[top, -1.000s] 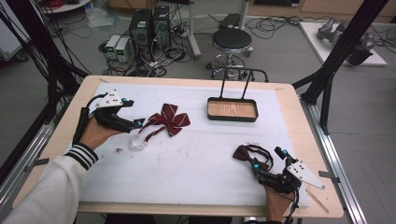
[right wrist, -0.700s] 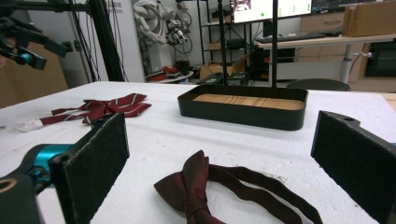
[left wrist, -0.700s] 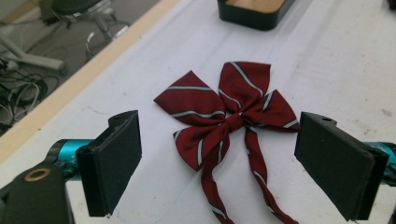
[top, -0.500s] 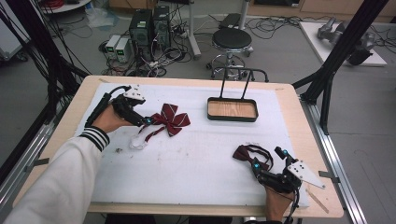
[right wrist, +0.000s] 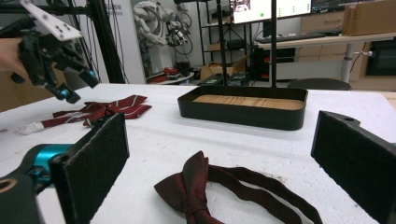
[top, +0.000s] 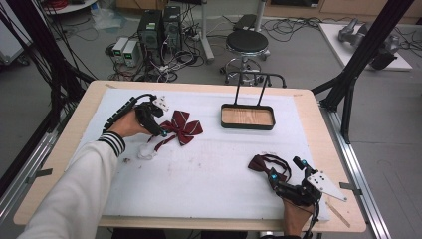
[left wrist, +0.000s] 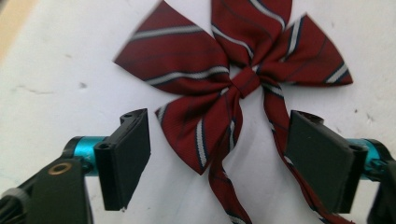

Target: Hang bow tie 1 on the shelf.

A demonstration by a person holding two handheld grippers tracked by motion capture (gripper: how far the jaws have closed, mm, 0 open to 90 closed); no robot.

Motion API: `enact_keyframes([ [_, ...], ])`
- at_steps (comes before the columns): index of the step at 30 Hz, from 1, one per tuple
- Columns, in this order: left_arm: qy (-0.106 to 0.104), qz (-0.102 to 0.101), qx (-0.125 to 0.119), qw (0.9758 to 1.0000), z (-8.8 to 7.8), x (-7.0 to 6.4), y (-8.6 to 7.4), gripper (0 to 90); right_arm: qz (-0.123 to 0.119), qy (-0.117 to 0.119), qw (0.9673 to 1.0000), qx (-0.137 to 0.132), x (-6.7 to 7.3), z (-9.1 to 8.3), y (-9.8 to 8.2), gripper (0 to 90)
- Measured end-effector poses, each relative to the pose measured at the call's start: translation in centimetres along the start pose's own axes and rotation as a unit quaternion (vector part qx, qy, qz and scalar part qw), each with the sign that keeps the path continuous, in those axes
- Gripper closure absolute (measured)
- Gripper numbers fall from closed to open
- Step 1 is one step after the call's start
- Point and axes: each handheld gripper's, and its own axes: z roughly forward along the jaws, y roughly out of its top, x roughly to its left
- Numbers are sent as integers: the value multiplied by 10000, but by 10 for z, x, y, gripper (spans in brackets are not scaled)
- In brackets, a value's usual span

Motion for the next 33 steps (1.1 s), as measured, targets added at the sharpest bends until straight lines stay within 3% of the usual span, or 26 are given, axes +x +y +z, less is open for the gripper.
enact_keyframes([
  [3, -61, 210, 432, 9988, 8, 1, 6, 236, -8, 2, 10000, -8, 0, 0, 0, 32],
  [5, -160, 280, 537, 9980, 12, 2, 10, 262, 3, -3, 10000, -11, 0, 0, 0, 32],
  [7, -131, 375, 629, 9972, 16, 3, 12, 279, 39, 10, 10000, 5, -1, 0, 0, 32],
  [8, -121, 395, 664, 9969, 17, 4, 14, 340, 43, 8, 10000, -8, -1, 0, 0, 32],
  [10, -140, 433, 730, 9963, 18, 6, 16, 359, 13, 14, 10000, -39, -1, 0, 0, 32],
  [12, -169, 501, 820, 9952, 20, 6, 17, 435, 60, 11, 10000, -34, -2, 0, 0, 32],
  [18, -288, 509, 926, 9940, 25, 8, 19, 482, 92, 20, 10000, -27, -2, -1, 0, 32],
  [20, -332, 595, 1072, 9919, 27, 8, 19, 513, 116, 17, 9999, -20, -2, -1, 0, 32],
  [22, -354, 506, 1090, 9921, 29, 7, 18, 578, 104, 22, 9999, -30, -2, -1, 0, 32],
  [25, -387, 545, 1278, 9895, 31, 8, 19, 645, 127, 27, 9999, -28, -2, -1, 0, 32],
  [26, -380, 568, 1293, 9892, 31, 7, 19, 760, 88, 19, 9999, -57, -3, -1, 0, 32],
  [27, -361, 544, 1331, 9889, 31, 7, 19, 760, 88, 19, 9999, -57, -3, -1, 0, 32],
  [28, -340, 512, 1363, 9888, 31, 6, 20, 823, 97, 19, 9999, -58, -3, -1, 0, 32],
  [33, -343, 321, 1406, 9890, 31, 4, 21, 862, 107, 26, 9999, -60, -3, -1, 0, 32],
])
